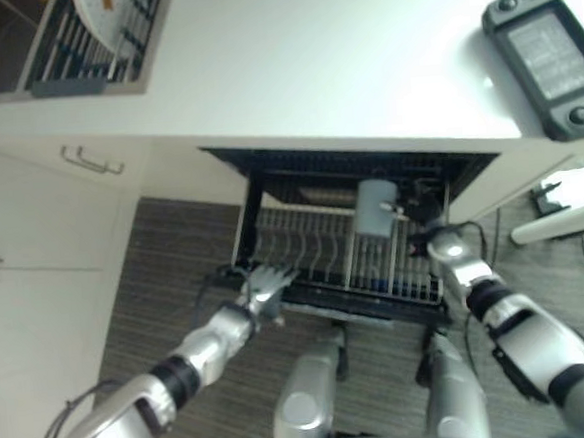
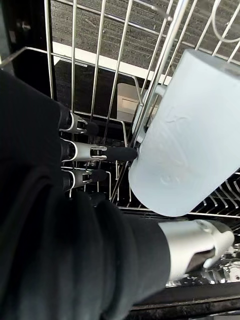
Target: Place the dishes in the dishwasher.
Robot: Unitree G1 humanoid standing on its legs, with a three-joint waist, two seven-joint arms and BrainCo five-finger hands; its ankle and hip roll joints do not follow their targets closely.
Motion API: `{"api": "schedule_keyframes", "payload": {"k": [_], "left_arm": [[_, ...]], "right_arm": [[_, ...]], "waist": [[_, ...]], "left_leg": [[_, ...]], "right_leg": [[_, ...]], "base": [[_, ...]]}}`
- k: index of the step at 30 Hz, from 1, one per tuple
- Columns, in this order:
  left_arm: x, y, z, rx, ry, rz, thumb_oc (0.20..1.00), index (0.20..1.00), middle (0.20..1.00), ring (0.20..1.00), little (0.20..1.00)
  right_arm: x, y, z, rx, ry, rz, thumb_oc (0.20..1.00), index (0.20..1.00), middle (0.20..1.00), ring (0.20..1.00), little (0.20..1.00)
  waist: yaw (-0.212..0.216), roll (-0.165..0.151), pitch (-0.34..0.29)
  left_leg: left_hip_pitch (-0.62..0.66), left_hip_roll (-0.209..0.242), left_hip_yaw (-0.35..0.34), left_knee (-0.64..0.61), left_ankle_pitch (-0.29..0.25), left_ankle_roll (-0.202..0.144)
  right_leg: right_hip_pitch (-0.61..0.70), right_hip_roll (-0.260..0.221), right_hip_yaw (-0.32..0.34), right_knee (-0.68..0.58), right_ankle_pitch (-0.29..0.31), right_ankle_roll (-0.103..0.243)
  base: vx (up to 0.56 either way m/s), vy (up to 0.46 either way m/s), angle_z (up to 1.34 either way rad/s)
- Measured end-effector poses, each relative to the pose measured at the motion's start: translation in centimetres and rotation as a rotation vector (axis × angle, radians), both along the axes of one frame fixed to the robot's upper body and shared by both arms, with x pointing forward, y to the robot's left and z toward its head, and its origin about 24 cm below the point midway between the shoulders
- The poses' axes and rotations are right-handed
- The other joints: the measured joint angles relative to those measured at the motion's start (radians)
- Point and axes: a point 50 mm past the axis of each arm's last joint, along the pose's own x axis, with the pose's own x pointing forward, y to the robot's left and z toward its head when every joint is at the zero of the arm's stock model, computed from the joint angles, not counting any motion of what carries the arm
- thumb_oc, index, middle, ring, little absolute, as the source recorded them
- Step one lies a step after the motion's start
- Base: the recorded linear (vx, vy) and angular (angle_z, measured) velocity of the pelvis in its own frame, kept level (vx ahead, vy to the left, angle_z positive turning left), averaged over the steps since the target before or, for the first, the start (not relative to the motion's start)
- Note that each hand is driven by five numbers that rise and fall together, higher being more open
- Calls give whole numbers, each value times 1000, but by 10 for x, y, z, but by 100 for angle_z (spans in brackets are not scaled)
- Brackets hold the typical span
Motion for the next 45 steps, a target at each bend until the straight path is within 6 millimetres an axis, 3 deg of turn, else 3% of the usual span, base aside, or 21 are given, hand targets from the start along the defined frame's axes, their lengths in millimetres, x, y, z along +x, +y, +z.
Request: {"api": "schedule_keyframes", "payload": {"k": [7,11,13,16,19,21,23,25,26,28,29,30,32,33,34,38,40,43,45], "left_arm": [[-7,2,-11,-24,-6,75,1000,1000,1000,1000,1000],[-22,12,-26,-29,21,153,1000,1000,1000,1000,1000],[-35,26,-34,-44,29,232,1000,1000,1000,1000,1000],[-48,41,-43,-36,41,300,1000,1000,1000,1000,1000],[-57,47,-48,-37,50,322,1000,1000,1000,1000,1000],[-72,59,-46,-124,44,429,1000,1000,1000,1000,1000],[-81,68,-47,-167,60,495,1000,1000,1000,1000,1000],[-88,78,-33,-251,24,567,1000,1000,1000,1000,1000],[-81,98,4,-392,-120,672,1000,1000,1000,1000,1000],[-61,128,60,-461,-381,711,1000,1000,1000,1000,1000],[-55,140,83,-452,-422,685,1000,1000,1000,1000,1000],[-51,135,100,-496,-429,614,1000,1000,1000,1000,1000],[-48,122,106,-519,-367,518,1000,1000,1000,1000,1000],[-48,100,104,-572,-228,389,1000,1000,1000,1000,1000],[-48,96,101,-590,-180,374,1000,1000,1000,1000,1000],[-49,102,112,-783,-109,368,1000,1000,1000,1000,1000],[-51,105,117,-994,-133,393,1000,1000,1000,1000,1000],[-57,111,106,-1242,-185,488,1000,1000,1000,1000,1000],[-58,113,104,-1296,-204,516,1000,1000,1000,1000,1000]], "right_arm": [[-12,25,14,340,-161,-52,1000,1000,1000,1000,1000],[-48,32,-17,430,-108,-61,1000,1000,1000,1000,1000],[-71,24,-36,431,-55,-69,1000,1000,1000,1000,1000],[-87,18,-46,431,-30,-49,1000,1000,1000,1000,1000],[-88,18,-45,436,-46,-17,1000,1000,1000,1000,1000],[-119,13,-70,448,30,-10,1000,1000,1000,1000,1000],[-130,5,-78,455,54,-36,1000,1000,1000,1000,1000],[-138,-8,-83,461,63,-91,1000,1000,1000,1000,1000],[-153,-26,-88,472,82,-180,1000,1000,1000,1000,1000],[-172,-45,-96,465,111,-274,1000,1000,1000,1000,1000],[-180,-52,-100,463,132,-302,1000,1000,1000,1000,1000],[-190,-60,-105,462,156,-349,1000,1000,1000,1000,1000],[-194,-64,-106,458,169,-360,1000,1000,1000,1000,1000],[-194,-67,-108,469,174,-383,1000,1000,1000,1000,1000],[-191,-64,-108,478,172,-376,1000,1000,1000,1000,1000],[-185,-68,-102,495,142,-382,1000,1000,1000,1000,1000],[-188,-71,-99,510,120,-393,1000,1000,1000,1000,1000],[-185,-65,-87,531,61,-348,1000,1000,1000,1000,1000],[-175,-58,-73,532,-1,-274,1000,1000,1000,1000,1000]], "waist": [[-22,0,0],[-66,-11,-4],[-80,-51,-23],[-98,-108,-64],[-96,-139,-112],[-82,-157,-170],[-80,-158,-200],[-77,-159,-207],[-61,-164,-227],[-49,-170,-283],[-47,-168,-320],[-55,-166,-350],[-58,-164,-366],[-63,-171,-369],[-64,-176,-368],[-64,-187,-369],[-65,-195,-367],[-78,-213,-363],[-90,-224,-362]], "left_leg": [[8,1,25,1,-5,7],[58,1,35,-4,-19,12],[74,4,64,-5,-29,13],[98,9,86,-5,-37,13],[115,8,108,-20,-37,14],[181,6,115,-61,-38,15],[197,7,118,-79,-36,13],[241,5,117,-102,-35,11],[284,0,112,-134,-32,9],[300,-4,105,-154,-33,13],[304,-9,100,-168,-36,20],[321,-19,91,-181,-37,22],[331,-30,87,-189,-38,21],[342,-38,84,-189,-38,26],[341,-38,84,-188,-36,28],[352,-45,77,-189,-41,24],[352,-47,73,-188,-46,32],[352,-46,71,-180,-44,34],[351,-42,83,-174,-33,33]], "right_leg": [[7,5,19,-25,23,6],[66,9,21,-61,28,7],[83,16,46,-100,43,14],[113,23,57,-140,60,15],[133,22,57,-183,67,17],[180,18,38,-187,66,18],[185,19,38,-187,65,19],[221,21,38,-187,71,14],[253,20,32,-186,62,20],[261,10,18,-163,43,39],[261,4,14,-150,36,46],[265,-7,13,-133,27,56],[274,-17,10,-131,25,59],[285,-26,10,-131,26,64],[285,-27,10,-131,27,64],[298,-32,7,-130,25,68],[297,-33,7,-124,23,70],[273,-26,18,-92,8,71],[261,-17,28,-74,9,69]], "base": [[30,4,-8],[81,8,-8],[104,11,-32],[77,19,-25],[96,38,-18],[138,55,-11],[88,63,-2],[109,106,2],[102,106,16],[55,58,18],[74,56,13],[72,69,15],[64,76,10],[47,79,4],[26,60,4],[18,63,4],[8,22,2],[-12,-1,-6],[-34,-102,-14]]}}
